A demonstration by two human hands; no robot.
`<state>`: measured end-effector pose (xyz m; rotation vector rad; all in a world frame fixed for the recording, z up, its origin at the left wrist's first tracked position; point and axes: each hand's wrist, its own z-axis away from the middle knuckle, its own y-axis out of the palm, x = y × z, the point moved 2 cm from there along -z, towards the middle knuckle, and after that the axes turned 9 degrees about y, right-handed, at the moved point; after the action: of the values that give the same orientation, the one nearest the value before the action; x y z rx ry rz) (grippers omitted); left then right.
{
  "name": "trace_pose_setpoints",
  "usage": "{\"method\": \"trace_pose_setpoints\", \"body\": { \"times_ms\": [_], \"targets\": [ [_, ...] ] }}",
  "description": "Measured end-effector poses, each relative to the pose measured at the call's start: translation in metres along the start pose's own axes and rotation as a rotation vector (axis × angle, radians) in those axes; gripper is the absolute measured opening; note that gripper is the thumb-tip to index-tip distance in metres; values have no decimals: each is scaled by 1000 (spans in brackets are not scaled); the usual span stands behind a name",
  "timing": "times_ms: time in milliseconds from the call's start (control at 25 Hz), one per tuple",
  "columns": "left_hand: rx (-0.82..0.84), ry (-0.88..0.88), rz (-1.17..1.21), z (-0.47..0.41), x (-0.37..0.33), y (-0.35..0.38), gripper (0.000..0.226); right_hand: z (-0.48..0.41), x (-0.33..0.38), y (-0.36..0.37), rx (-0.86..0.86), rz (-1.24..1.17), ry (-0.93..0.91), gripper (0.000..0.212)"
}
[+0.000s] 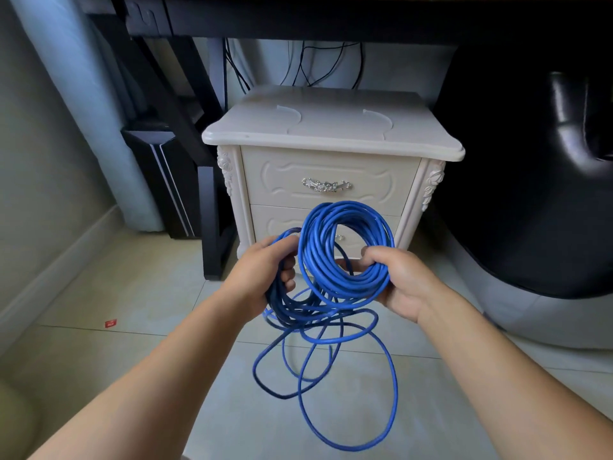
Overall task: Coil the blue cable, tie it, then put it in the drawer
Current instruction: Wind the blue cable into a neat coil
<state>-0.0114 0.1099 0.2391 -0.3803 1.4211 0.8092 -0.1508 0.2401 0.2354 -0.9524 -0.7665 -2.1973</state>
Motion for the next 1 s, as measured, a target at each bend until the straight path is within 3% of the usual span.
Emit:
{"method": "trace_pose_setpoints", "body": {
  "times_ms": [160, 280, 480, 640, 720, 800, 920, 1000],
  "targets": [
    [-13, 85, -306, -4, 0, -7, 36, 0, 5, -3, -77, 62, -57, 34],
    [111, 320, -627, -3, -6, -2, 22, 2, 12, -4, -93, 117, -71, 23],
    [209, 215, -447, -6, -9, 6, 25, 11, 21, -5, -139, 188, -69, 19],
    [358, 335, -834, -9, -7, 6, 28, 8, 24, -9, -111, 121, -54, 17],
    [200, 557, -1123, -7, -2, 15, 13, 7, 23, -10, -98, 86, -29, 18],
    [3, 616, -1092, -6, -3, 23, 22, 6, 22, -9, -80, 11, -3, 19],
    [-130, 259, -730, -12, -4, 13, 37, 5, 22, -13, -110, -232, -25, 18],
    [-138, 139, -572, -13, -7, 3, 43, 6, 23, -18, -174, -345, -78, 20]
  ]
}}
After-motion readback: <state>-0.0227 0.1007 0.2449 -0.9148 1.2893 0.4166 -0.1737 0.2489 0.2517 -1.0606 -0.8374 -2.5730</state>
